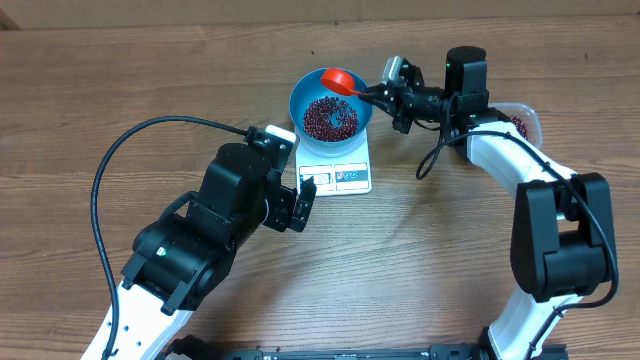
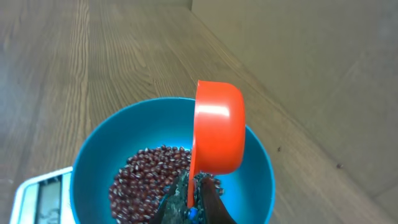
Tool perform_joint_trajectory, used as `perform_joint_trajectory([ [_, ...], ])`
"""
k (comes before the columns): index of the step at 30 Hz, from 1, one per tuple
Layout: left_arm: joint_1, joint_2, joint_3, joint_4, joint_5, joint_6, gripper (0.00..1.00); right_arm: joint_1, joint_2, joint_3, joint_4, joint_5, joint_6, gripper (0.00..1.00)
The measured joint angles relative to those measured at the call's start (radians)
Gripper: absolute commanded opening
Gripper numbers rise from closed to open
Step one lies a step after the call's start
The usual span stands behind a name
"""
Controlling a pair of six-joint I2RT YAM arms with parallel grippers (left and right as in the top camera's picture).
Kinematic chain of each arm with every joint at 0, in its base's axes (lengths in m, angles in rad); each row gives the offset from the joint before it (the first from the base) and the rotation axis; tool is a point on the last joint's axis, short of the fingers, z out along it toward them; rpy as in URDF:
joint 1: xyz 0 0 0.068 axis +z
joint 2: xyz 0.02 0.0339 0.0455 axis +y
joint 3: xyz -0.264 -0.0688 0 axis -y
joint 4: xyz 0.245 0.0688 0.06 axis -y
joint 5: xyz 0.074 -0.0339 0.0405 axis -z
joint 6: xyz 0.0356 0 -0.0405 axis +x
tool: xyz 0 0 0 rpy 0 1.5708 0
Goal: Scoop item into bowl and weigh 150g on scale
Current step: 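Tip the red scoop with the right gripper to pour beans into bowl, then carry the empty scoop right back to the bean tub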
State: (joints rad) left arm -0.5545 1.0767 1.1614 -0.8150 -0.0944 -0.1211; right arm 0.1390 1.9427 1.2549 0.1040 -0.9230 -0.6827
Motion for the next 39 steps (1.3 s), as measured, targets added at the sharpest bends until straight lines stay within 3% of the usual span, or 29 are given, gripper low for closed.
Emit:
perform_joint_trajectory([
  [6,0.000,0.000,0.000,0.000,0.000,0.000,0.99,-0.002,-0.087,0.000,0.000,0.006,0.148,0.04],
  [11,0.000,0.000,0.000,0.000,0.000,0.000,1.00,-0.042,-0.173,0.000,-0.030,0.006,0.359,0.04],
  [16,0.000,0.000,0.000,0.000,0.000,0.000,1.00,-0.158,-0.240,0.000,-0.163,0.007,0.581,0.04],
  [20,0.000,0.000,0.000,0.000,0.000,0.000,1.00,-0.272,-0.288,0.000,-0.333,0.027,0.658,0.04],
  [29,0.000,0.000,0.000,0.000,0.000,0.000,1.00,-0.473,-0.396,0.000,-0.679,0.217,0.693,0.04],
  [33,0.000,0.000,0.000,0.000,0.000,0.000,1.00,-0.490,-0.402,0.000,-0.816,0.376,0.642,0.04],
  [39,0.000,0.000,0.000,0.000,0.000,0.000,0.99,-0.490,-0.402,0.000,-0.879,0.610,0.577,0.04],
])
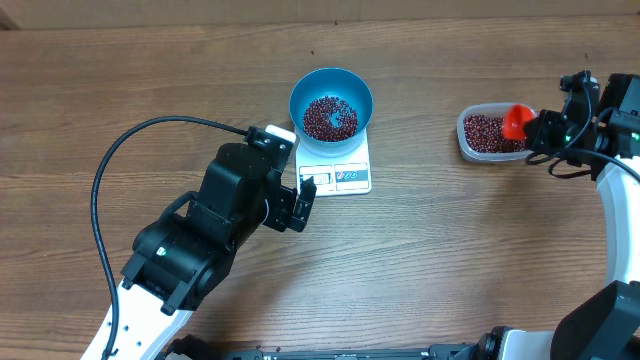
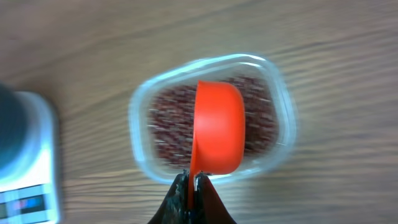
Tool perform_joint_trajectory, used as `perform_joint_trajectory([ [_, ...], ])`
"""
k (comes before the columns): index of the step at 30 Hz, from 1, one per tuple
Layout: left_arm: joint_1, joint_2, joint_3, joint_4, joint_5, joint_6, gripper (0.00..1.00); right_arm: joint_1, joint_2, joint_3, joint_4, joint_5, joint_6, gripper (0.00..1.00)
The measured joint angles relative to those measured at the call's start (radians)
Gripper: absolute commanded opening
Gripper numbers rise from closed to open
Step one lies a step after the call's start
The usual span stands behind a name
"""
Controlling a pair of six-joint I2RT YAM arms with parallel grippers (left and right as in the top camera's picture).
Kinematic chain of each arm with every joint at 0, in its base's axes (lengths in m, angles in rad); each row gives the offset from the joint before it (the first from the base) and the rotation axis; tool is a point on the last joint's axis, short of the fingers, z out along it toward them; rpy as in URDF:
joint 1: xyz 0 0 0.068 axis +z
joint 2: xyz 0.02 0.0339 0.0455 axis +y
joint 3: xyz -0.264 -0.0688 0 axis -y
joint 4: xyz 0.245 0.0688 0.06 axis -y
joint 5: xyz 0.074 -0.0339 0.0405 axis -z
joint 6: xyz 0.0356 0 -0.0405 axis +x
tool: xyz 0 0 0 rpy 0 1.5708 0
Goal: Scoop item into bowl and weigh 150g on scale
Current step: 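Carry the empty scoop right back to the bean tub, then lower the red scoop into the tub and drag through the beans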
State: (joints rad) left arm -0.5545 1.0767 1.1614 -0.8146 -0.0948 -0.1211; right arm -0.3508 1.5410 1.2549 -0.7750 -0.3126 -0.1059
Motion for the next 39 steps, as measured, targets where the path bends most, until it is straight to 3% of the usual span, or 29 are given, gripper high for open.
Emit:
perform_joint_trajectory([
  [10,0.000,0.000,0.000,0.000,0.000,0.000,0.99,0.000,0.019,0.000,-0.003,0.160,-0.068,0.04],
  [39,0.000,0.000,0.000,0.000,0.000,0.000,0.99,0.017,0.213,0.000,0.064,0.019,-0.079,0.04],
])
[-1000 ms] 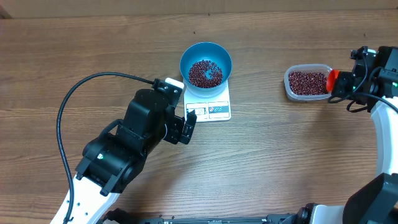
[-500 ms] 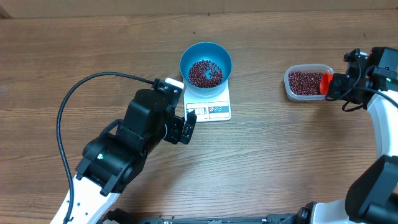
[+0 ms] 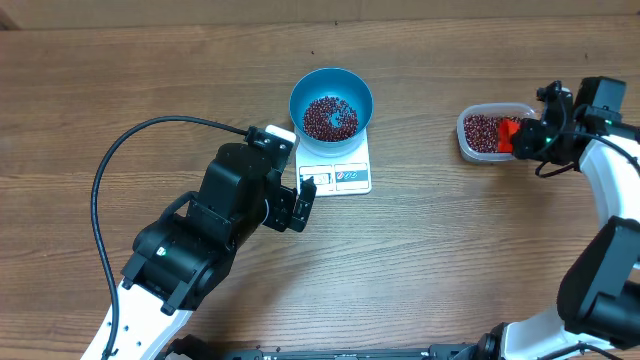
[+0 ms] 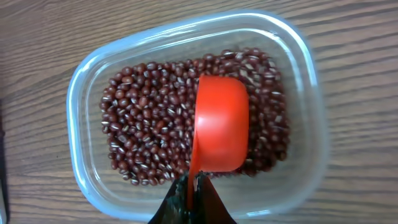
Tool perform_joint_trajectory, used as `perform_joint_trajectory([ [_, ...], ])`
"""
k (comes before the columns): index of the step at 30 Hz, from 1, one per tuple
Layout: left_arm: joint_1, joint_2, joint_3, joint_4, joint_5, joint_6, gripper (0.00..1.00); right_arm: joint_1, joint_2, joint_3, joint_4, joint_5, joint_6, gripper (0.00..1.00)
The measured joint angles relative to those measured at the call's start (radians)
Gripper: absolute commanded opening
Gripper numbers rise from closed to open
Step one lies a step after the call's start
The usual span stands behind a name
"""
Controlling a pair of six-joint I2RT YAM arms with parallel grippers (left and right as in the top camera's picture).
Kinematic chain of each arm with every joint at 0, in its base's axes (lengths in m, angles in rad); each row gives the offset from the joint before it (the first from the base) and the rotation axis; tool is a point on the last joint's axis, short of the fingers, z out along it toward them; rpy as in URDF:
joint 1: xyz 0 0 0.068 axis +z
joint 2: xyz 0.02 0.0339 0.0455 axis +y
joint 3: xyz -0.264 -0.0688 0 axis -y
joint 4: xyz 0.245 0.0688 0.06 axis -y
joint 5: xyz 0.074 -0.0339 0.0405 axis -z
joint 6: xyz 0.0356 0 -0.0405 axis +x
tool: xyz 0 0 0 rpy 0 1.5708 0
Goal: Scoop item into bowl and weigh 150g on scale
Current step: 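Lower the red scoop into the tub and drag through the beans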
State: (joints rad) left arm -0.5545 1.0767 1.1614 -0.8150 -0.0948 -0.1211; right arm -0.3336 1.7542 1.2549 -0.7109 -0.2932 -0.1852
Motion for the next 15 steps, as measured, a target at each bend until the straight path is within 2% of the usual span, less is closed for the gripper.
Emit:
perform_joint_trajectory([
  [15,0.000,0.000,0.000,0.000,0.000,0.000,0.99,0.083,0.024,0.000,-0.008,-0.071,0.001,0.04],
])
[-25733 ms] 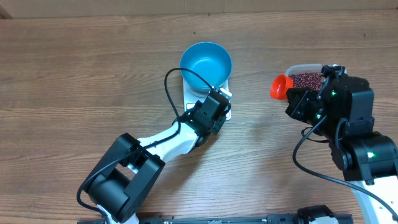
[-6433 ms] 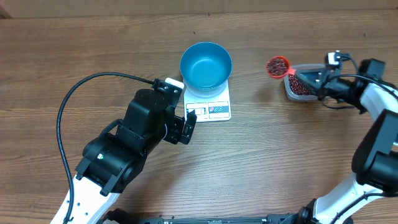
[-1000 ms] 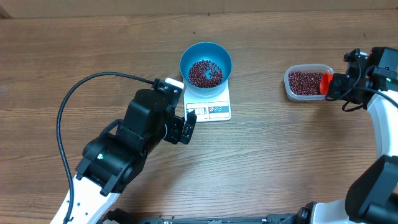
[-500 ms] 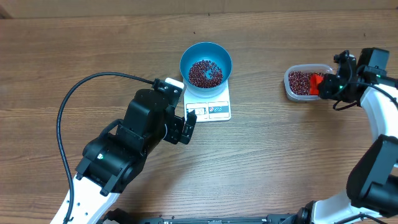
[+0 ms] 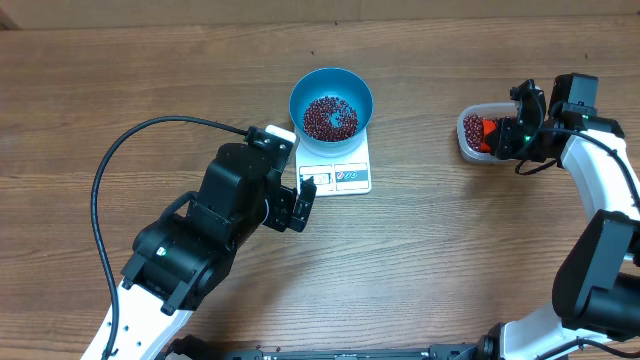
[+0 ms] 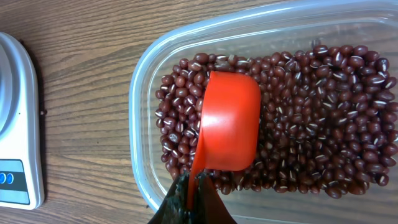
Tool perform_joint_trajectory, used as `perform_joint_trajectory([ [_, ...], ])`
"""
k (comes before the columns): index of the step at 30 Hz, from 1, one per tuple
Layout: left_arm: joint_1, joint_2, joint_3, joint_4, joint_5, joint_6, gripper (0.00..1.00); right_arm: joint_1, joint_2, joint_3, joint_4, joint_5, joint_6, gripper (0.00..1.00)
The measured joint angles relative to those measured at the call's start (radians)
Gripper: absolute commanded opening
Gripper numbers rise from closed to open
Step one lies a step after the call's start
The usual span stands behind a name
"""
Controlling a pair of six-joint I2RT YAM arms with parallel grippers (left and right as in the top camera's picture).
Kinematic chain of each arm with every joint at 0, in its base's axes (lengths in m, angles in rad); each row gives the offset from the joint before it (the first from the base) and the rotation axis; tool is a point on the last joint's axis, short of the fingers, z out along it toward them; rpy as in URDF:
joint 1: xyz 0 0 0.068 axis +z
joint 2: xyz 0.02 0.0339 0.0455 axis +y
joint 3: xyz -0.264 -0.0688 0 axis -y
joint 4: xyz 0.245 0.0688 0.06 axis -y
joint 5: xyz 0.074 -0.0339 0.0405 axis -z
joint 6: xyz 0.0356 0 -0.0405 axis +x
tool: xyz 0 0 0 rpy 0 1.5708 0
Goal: Scoop item into bowl and weigh 150g on scale
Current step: 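Lower the red scoop into the tub and drag through the beans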
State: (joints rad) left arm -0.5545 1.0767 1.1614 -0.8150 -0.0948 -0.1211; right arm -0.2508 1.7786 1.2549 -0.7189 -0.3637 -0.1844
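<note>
A blue bowl (image 5: 331,103) holding red beans sits on the white scale (image 5: 336,170) at the table's middle back. At the right, a clear container (image 5: 478,133) (image 6: 143,124) is full of red beans (image 6: 311,124). My right gripper (image 5: 508,138) (image 6: 193,196) is shut on the handle of the orange scoop (image 6: 229,121) (image 5: 488,130), whose cup lies down among the beans at the container's left part, rounded back toward the camera. My left gripper (image 5: 300,205) hangs beside the scale's front left; whether it is open or shut does not show.
The scale's edge and display (image 6: 12,180) show at the left of the right wrist view. A black cable (image 5: 130,150) loops over the table left of the left arm. Bare wooden table (image 5: 450,250) lies between the scale and the container.
The right gripper has shifted left over the container, and the scoop now sits lower and further left among the beans. The left arm has not moved.
The right gripper first held the scoop tipped over the blue bowl on the scale. Then it was above the bean container at the right. Half a second ago the scoop was in the container's middle, and now it lies in the beans at the left part.
</note>
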Motion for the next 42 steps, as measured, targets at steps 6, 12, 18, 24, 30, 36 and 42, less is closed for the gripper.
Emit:
perform_joint_trajectory([
  [6,0.000,0.000,0.000,0.000,0.000,0.000,1.00,0.000,0.000,0.000,-0.006,-0.006,0.000,0.04],
  [12,0.000,0.000,0.000,0.000,0.000,0.000,0.99,0.000,0.000,0.000,-0.016,-0.010,0.000,0.04],
  [18,0.000,0.000,0.000,0.000,0.000,0.000,1.00,-0.008,0.003,0.000,-0.019,-0.035,0.000,0.04],
  [24,0.000,0.000,0.000,0.000,0.000,0.000,1.00,-0.070,0.029,0.000,-0.019,-0.153,0.000,0.04],
  [30,0.000,0.000,0.000,0.000,0.000,0.000,1.00,-0.122,0.071,0.000,-0.023,-0.259,0.000,0.04],
  [36,0.000,0.000,0.000,0.000,0.000,0.000,1.00,-0.135,0.113,0.001,-0.025,-0.319,0.008,0.04],
  [42,0.000,0.000,0.000,0.000,0.000,0.000,0.99,-0.181,0.131,0.001,-0.023,-0.371,0.026,0.04],
])
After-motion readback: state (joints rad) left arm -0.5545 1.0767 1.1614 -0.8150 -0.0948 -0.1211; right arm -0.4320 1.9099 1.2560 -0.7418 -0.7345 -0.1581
